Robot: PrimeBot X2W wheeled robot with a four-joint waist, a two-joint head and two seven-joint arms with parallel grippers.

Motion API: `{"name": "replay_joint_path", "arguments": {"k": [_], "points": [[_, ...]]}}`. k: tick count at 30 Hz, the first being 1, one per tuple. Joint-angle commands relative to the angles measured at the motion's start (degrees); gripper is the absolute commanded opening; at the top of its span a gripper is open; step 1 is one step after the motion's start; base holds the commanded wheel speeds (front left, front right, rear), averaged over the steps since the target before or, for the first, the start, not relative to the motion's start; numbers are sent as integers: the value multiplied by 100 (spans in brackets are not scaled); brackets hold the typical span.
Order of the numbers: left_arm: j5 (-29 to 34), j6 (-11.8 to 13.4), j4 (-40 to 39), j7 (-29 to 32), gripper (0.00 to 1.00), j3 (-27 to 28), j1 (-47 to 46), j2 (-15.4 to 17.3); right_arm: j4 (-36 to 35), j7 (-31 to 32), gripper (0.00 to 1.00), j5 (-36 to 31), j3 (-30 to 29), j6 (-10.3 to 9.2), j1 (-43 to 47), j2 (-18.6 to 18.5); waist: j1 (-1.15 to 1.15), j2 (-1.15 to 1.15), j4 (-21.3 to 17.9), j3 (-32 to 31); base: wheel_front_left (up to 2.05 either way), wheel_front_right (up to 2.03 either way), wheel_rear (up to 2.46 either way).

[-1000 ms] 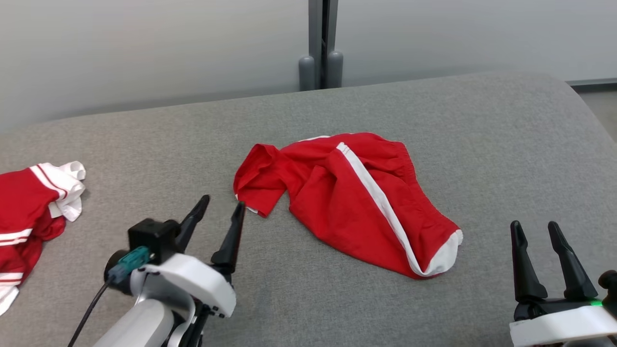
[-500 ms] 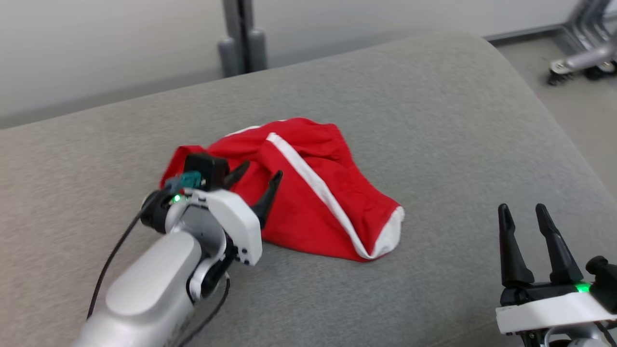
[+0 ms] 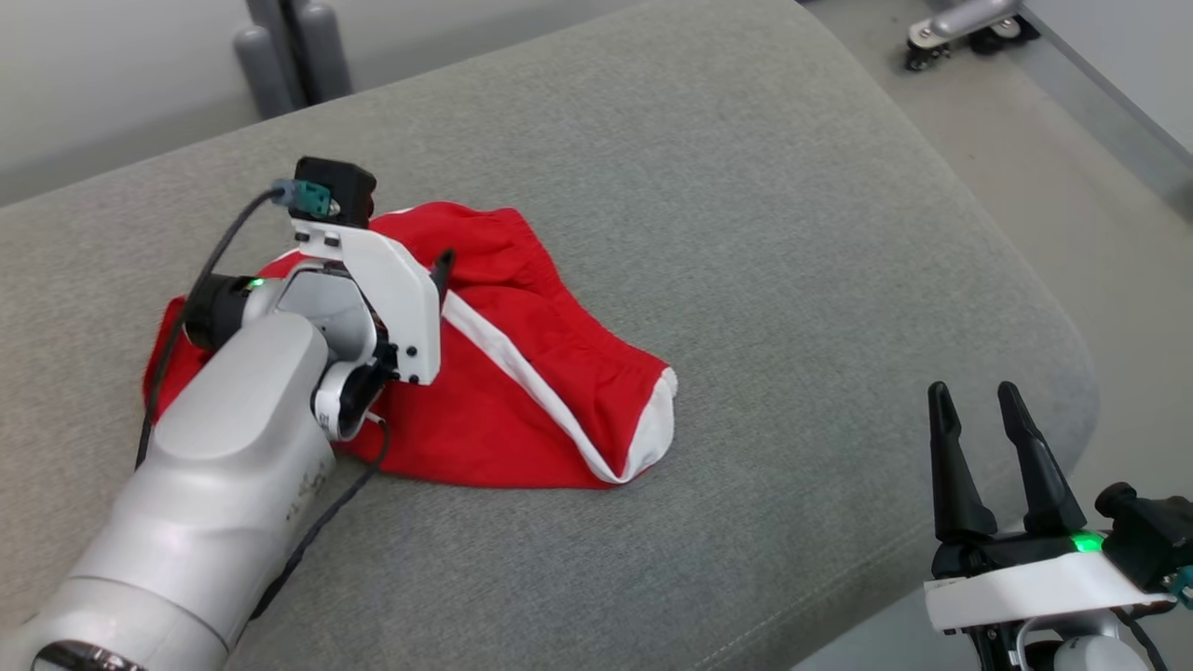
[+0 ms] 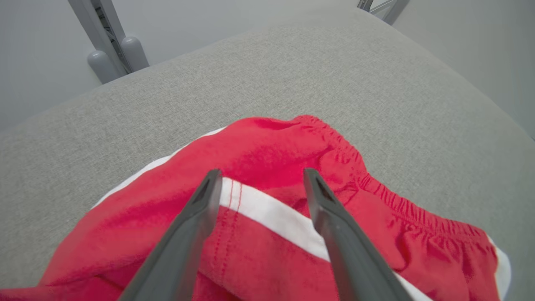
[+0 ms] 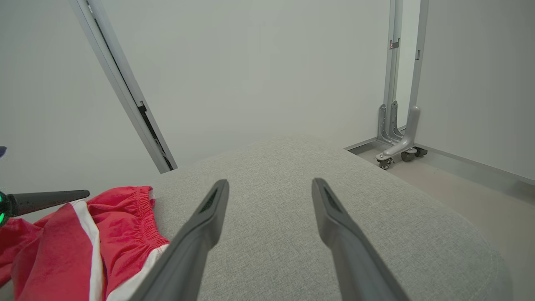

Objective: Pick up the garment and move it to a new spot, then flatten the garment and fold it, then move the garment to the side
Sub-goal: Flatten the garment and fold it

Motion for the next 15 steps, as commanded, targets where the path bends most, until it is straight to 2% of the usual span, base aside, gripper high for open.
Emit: {"name": "replay_joint_path", "arguments": {"k": [1, 4, 9, 15], "points": [[-58, 22, 213, 101, 100, 33, -141, 7, 29, -56, 100, 28, 1, 12, -68, -4, 0, 0, -107, 47, 0, 0, 0], [-77, 69, 526, 258, 100, 21, -287, -54, 68, -70, 100, 31, 14, 12, -89, 6, 0, 0, -157, 36, 0, 0, 0], [-120, 137, 800, 146, 100, 107, -388, -74, 89, -86, 100, 16, 1, 12, -79, 12, 0, 0, -178, 10, 0, 0, 0], [-226, -115, 1077, 416, 100, 31, -435, -166, 110, -87, 100, -14, -7, 12, -77, 13, 0, 0, -108, 5, 0, 0, 0]]}}
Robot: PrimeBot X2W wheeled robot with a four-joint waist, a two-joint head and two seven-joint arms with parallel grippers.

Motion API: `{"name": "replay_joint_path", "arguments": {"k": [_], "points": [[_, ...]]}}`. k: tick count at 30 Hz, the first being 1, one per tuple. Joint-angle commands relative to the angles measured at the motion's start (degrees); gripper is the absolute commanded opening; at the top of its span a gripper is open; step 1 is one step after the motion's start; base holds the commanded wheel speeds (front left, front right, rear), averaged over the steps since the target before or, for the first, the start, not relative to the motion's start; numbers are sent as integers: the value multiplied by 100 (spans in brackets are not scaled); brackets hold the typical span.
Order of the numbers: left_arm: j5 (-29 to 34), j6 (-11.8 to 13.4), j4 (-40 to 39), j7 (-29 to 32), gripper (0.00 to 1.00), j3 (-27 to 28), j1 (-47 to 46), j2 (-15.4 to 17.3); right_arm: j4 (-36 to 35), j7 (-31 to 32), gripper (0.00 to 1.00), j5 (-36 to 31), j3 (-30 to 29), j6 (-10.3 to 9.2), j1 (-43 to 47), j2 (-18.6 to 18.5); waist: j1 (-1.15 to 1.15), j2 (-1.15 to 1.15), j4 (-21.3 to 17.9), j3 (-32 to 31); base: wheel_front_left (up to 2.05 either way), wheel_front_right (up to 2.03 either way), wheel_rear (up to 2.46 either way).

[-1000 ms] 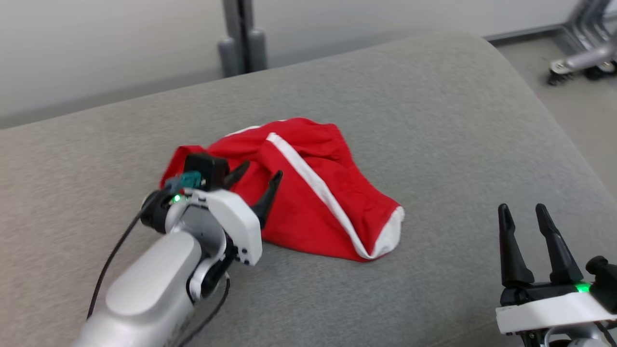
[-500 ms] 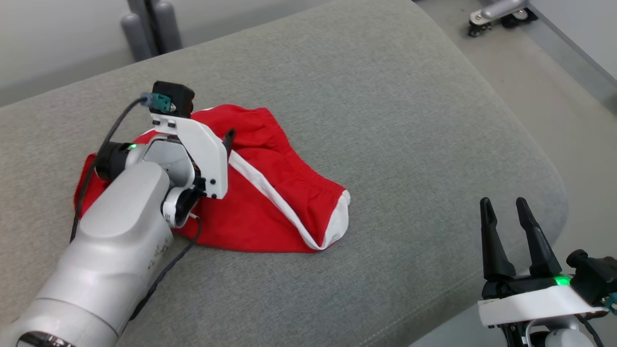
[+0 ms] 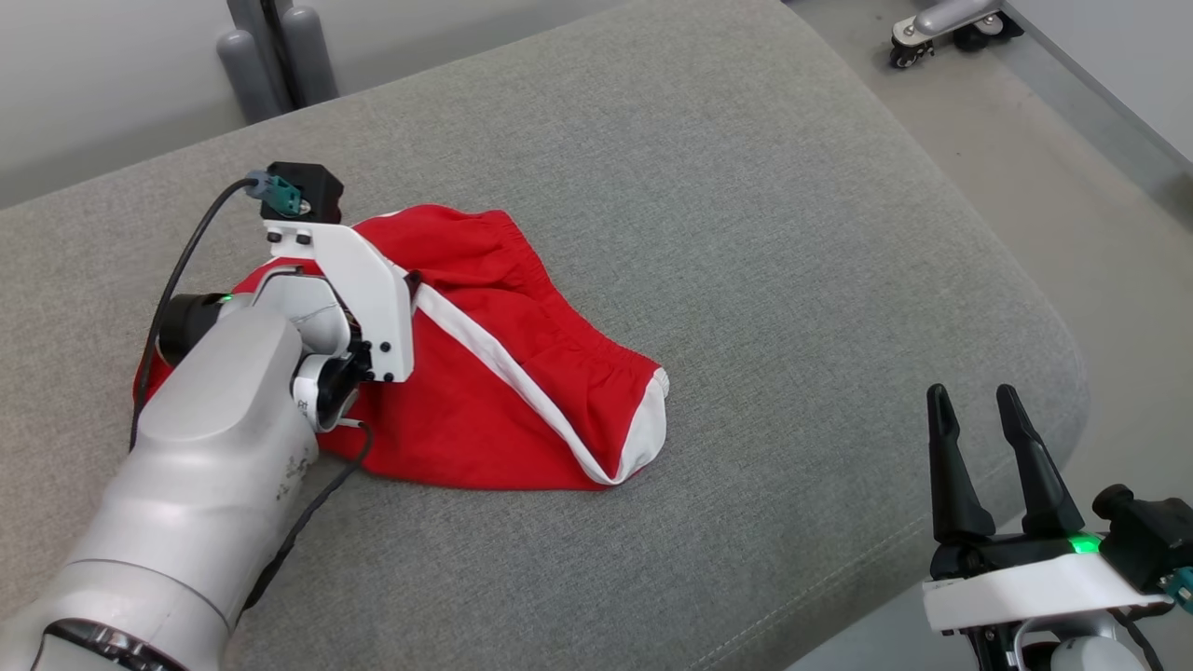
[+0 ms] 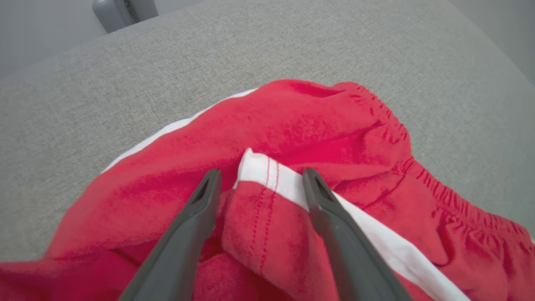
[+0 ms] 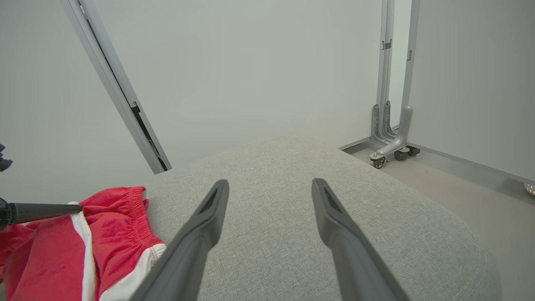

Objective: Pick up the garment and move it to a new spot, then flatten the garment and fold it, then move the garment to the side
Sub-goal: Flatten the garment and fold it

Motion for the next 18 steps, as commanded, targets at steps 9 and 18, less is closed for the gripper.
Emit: {"name": "replay_joint_path", "arguments": {"k": [9, 18], "points": [[-64, -290, 188, -97, 0, -42, -242, -109, 16, -39, 100, -32, 50, 12, -138, -21, 0, 0, 36, 43, 0, 0, 0], [62, -449, -65, -789, 0, -121, -212, -199, 8, -36, 100, -60, -75, 12, -17, -87, 0, 0, 385, -76, 0, 0, 0]]}}
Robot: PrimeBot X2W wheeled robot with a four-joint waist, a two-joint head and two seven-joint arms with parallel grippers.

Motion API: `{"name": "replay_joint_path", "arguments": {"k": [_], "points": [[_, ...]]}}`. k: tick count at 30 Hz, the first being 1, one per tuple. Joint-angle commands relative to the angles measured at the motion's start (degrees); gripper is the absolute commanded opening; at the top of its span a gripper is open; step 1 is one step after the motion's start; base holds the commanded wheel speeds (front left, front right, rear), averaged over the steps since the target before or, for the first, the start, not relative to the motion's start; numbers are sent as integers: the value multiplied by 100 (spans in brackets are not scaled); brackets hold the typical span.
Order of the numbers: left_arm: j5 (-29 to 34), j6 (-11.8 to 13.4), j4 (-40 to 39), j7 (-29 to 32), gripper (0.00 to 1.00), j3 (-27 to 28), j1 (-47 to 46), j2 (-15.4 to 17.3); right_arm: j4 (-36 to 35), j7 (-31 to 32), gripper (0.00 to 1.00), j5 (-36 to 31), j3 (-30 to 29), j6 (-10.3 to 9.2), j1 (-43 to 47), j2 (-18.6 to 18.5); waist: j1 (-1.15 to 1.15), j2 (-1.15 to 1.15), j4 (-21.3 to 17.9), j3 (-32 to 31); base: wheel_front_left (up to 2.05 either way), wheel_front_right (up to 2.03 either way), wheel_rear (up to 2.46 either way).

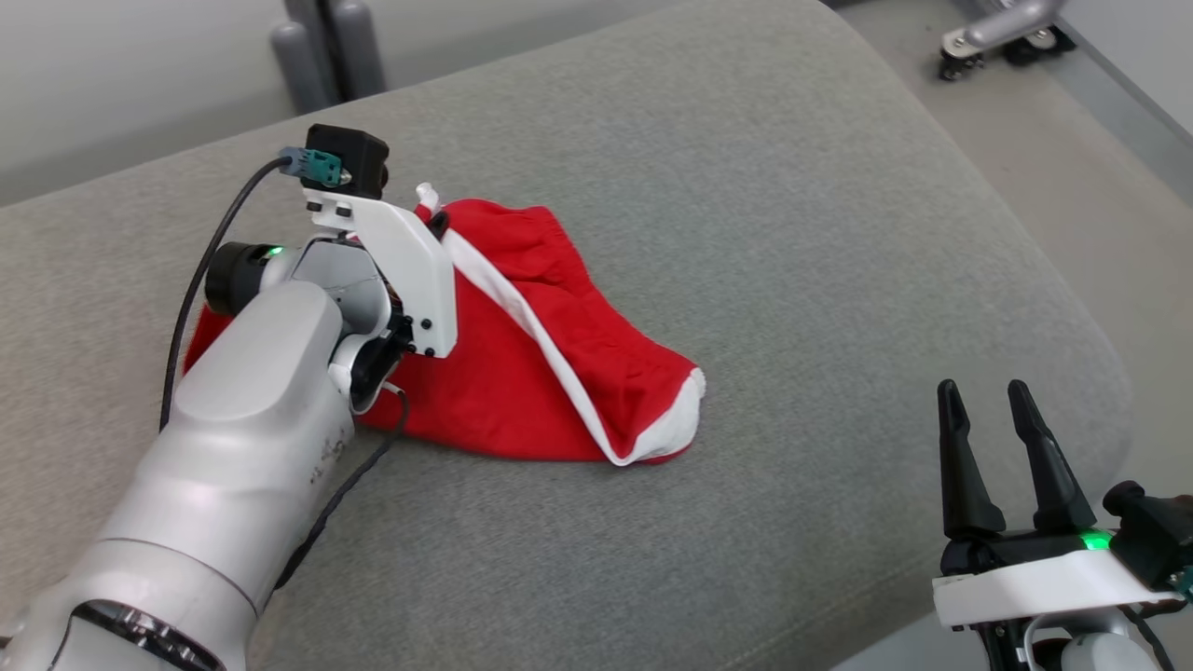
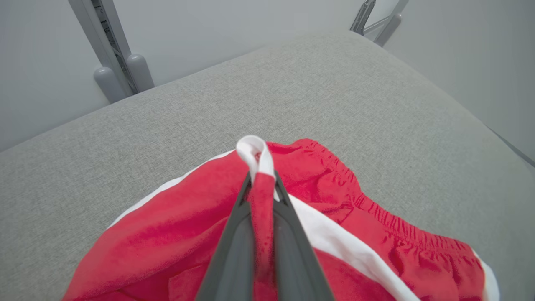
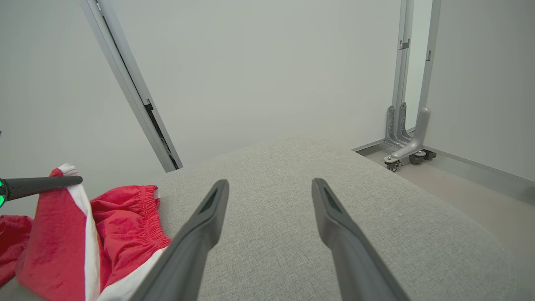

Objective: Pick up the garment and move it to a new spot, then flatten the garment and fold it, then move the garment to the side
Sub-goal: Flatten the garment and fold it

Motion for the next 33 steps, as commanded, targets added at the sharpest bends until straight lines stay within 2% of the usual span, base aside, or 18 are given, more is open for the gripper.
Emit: {"name": "replay_joint_path", "arguments": {"k": [1, 6, 12, 18, 31, 32, 33], "points": [[19, -47, -81, -81, 0, -12, 80, 23, -4, -26, 100, -17, -24, 12, 26, -64, 0, 0, 152, -86, 0, 0, 0], [-60, -139, -821, -404, 0, -65, 677, 138, -24, 68, 100, -2, -110, 12, 120, -200, 0, 0, 640, -333, 0, 0, 0], [-241, -140, -1953, -534, 0, -21, 1575, 516, -147, 215, 100, -32, -263, 12, 234, -314, 0, 0, 1162, -568, 0, 0, 0], [-342, 91, -3098, -539, 0, -19, 2429, 977, -332, 393, 100, -68, -420, 12, 336, -406, 0, 0, 1557, -713, 0, 0, 0], [-458, 628, -4326, -492, 0, -116, 3732, 1512, -530, 654, 100, -83, -506, 12, 556, -461, 0, 0, 1999, -952, 0, 0, 0], [-425, 625, -4339, -498, 5, -167, 3806, 1543, -535, 673, 100, -81, -512, 12, 578, -469, 0, 0, 2032, -968, 0, 0, 0], [-456, 588, -4355, -505, 22, -204, 3891, 1528, -542, 682, 100, -81, -527, 12, 603, -474, 0, 0, 2069, -985, 0, 0, 0]]}}
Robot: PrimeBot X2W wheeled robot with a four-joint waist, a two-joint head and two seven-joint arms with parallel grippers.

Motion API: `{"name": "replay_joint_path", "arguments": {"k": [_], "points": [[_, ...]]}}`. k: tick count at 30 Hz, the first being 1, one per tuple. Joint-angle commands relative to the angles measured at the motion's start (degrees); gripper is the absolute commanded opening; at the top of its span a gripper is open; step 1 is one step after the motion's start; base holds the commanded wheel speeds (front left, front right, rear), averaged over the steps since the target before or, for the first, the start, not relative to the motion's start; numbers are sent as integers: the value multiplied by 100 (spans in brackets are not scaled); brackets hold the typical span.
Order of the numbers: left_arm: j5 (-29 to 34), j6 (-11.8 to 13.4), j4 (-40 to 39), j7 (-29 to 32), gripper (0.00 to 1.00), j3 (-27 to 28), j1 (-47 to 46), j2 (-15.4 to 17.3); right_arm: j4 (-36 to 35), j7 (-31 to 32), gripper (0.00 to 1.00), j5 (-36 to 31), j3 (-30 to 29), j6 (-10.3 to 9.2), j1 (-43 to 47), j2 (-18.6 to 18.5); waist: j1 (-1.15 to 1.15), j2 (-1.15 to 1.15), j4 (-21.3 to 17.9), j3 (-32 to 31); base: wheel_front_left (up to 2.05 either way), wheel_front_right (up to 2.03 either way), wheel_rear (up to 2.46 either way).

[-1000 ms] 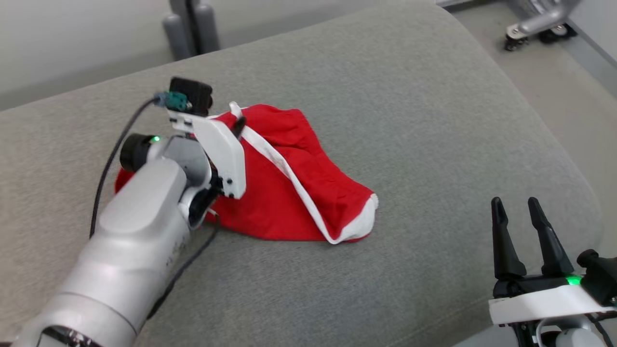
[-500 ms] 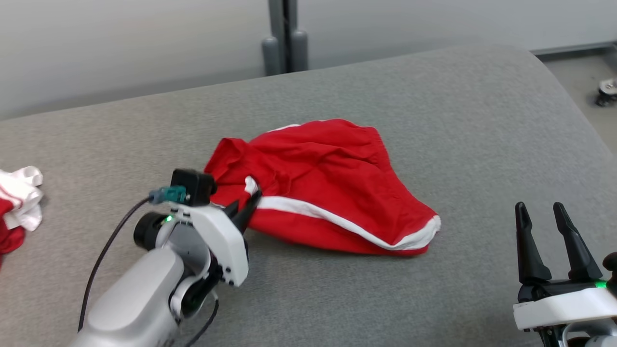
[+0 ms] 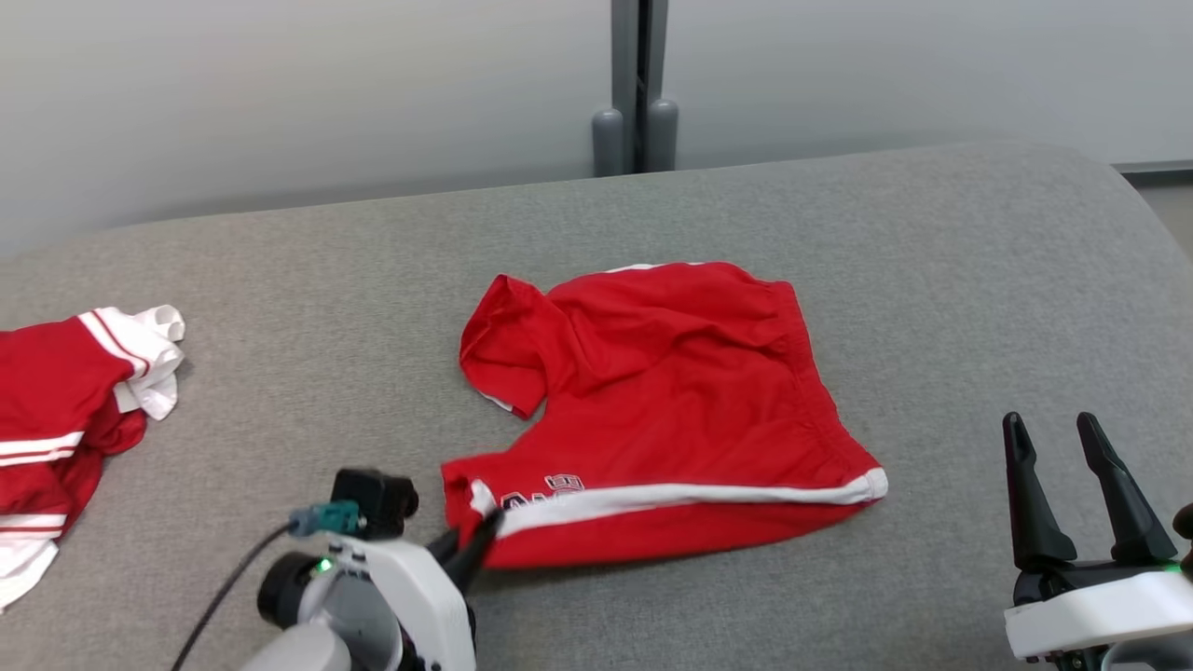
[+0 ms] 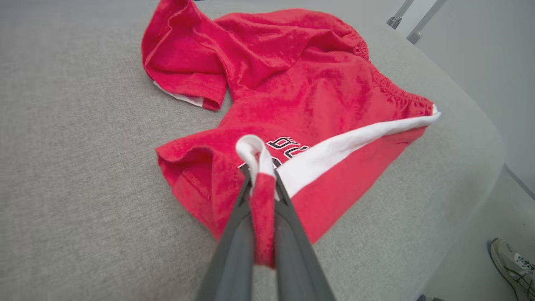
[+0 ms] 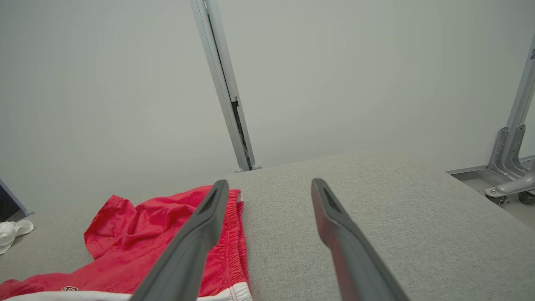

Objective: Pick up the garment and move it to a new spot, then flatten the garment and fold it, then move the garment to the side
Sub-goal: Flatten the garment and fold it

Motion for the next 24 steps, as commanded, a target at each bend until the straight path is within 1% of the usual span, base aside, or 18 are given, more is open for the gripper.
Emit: {"name": "replay_joint_path", "arguments": {"k": [1, 2, 3, 6, 8, 11, 16, 24], "points": [[-37, -61, -21, -43, 42, -37, 139, 3, -51, 27, 100, 2, -33, 12, 78, -47, 0, 0, 88, -37, 0, 0, 0], [-2, -35, 24, -58, 100, -55, 179, 40, -65, 51, 100, 1, -30, 12, 75, -51, 0, 0, 114, -37, 0, 0, 0], [90, -27, 64, -65, 100, -107, 195, 97, -77, 67, 100, -2, -32, 12, 73, -57, 0, 0, 139, -40, 0, 0, 0], [3, -43, 79, -117, 100, -125, 356, 56, -104, 86, 100, -8, -67, 12, 101, -52, 0, 0, 213, -60, 0, 0, 0], [-10, -40, 39, -148, 100, -105, 402, 103, -115, 103, 100, -14, -86, 12, 126, -45, 0, 0, 259, -72, 0, 0, 0], [-5, 49, -61, -247, 100, -30, 477, 173, -114, 109, 100, -3, -94, 12, 172, -33, 0, 0, 317, -120, 0, 0, 0], [129, 300, -359, -579, 100, 170, 491, 284, -96, 112, 100, 17, -72, 12, 223, -10, 0, 0, 372, -240, 0, 0, 0], [397, 737, -820, -1376, 100, 598, 578, 432, -55, 95, 100, 55, -2, 12, 315, -24, 0, 0, 373, -417, 0, 0, 0]]}}
